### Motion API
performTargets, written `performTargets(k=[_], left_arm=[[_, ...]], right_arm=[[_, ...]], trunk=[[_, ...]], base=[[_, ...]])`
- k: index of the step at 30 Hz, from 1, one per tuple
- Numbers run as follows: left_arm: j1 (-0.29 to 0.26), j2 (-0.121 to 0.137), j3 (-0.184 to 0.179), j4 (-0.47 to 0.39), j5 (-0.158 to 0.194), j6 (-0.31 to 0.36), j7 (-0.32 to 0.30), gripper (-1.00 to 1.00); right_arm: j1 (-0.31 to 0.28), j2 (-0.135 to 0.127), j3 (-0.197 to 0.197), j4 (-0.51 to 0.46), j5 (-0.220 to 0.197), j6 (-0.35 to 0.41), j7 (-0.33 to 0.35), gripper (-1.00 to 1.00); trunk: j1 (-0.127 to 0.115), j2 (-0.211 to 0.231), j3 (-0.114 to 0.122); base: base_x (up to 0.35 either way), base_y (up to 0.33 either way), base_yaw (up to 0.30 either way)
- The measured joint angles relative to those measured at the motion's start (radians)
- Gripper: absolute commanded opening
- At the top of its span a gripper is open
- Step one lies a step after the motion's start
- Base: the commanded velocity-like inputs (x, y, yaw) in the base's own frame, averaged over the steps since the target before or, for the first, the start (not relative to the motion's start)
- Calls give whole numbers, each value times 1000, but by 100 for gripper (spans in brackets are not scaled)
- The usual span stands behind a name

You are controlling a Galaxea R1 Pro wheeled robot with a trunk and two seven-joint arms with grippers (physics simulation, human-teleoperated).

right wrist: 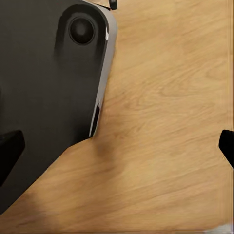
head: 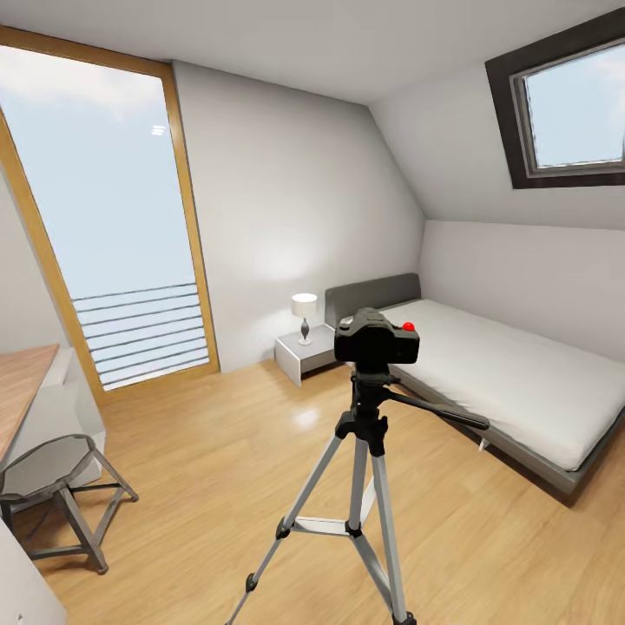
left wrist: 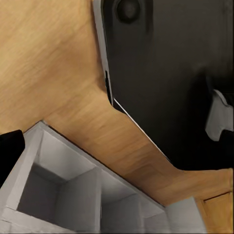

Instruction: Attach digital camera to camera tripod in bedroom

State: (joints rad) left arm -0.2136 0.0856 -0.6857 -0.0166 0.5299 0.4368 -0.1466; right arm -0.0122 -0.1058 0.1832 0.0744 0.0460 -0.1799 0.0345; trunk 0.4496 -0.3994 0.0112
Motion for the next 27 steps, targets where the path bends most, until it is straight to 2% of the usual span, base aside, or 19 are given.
performTargets(k=[1, 2, 8, 13, 23, 25, 26, 27], left_arm=[[53, -55, -1, 0, 1, -3, 39, 100], [80, -76, 1, 0, 1, -6, 64, 100], [112, -82, 1, -1, 0, -13, 93, 100], [127, -82, 1, -1, 2, -29, 98, 100], [160, -80, 3, 0, 33, -68, 127, 100], [163, -77, 4, 0, 37, -70, 131, 100], [166, -61, 7, 0, 39, -72, 134, 100], [167, -52, 12, -1, 40, -73, 134, 100]], right_arm=[[14, -2, -23, 3, -14, -13, -78, 100], [23, -2, -26, 3, -27, -15, -89, 100], [52, 0, -30, 2, -68, -19, -98, 100], [62, 1, -32, 2, -78, -35, -99, 100], [67, 0, -35, 2, -102, -62, -102, 100], [67, 0, -36, 2, -119, -63, -102, 100], [67, 0, -38, 2, -141, -65, -104, 100], [67, 1, -39, 1, -146, -65, -104, 100]], trunk=[[0, 0, 0], [0, 0, 0], [0, 0, 0], [0, 0, 0], [0, 0, 0], [0, 0, 0], [0, 0, 0], [0, 0, 0]], base=[[0, 0, 0], [0, 0, 0], [0, 0, 0], [0, 0, 0], [0, 0, 0], [0, 0, 0], [0, 0, 0], [0, 0, 0]])
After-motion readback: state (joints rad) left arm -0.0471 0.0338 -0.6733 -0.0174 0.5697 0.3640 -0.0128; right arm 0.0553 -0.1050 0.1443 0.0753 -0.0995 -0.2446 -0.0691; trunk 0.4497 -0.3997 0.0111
